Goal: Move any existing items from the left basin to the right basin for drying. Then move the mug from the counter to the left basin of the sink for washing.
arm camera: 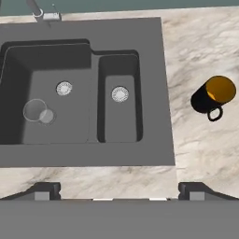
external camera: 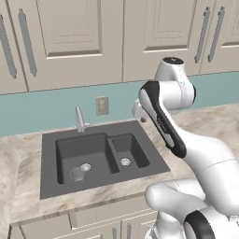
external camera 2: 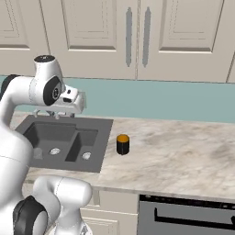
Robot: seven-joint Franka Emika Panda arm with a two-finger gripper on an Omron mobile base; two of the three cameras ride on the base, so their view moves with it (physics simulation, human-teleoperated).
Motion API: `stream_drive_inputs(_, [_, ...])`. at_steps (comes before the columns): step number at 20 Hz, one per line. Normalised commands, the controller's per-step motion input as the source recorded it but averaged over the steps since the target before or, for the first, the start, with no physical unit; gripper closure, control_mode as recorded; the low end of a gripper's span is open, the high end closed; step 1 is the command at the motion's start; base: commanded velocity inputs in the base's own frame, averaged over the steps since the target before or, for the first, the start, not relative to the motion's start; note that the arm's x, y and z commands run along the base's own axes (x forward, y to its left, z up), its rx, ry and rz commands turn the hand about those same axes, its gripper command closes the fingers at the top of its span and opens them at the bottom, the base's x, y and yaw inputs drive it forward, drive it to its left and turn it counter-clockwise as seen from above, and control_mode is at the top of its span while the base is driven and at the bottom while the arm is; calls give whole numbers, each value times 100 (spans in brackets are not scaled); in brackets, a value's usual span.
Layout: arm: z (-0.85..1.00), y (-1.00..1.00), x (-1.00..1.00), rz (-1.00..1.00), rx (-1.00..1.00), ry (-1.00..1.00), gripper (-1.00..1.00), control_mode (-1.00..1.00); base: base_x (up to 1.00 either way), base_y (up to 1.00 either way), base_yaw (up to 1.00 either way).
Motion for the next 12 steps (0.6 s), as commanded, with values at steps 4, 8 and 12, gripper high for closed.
stream_drive_inputs(4, [-7, 51, -7, 0, 0, 5, -100, -100, 0, 0, 0])
stream_drive_inputs(8, [-17, 47, -2, 0, 0, 12, -100, -100, 0, 0, 0])
stream_drive_inputs(12, [-21, 35, -2, 0, 1, 13, -100, -100, 0, 0, 0])
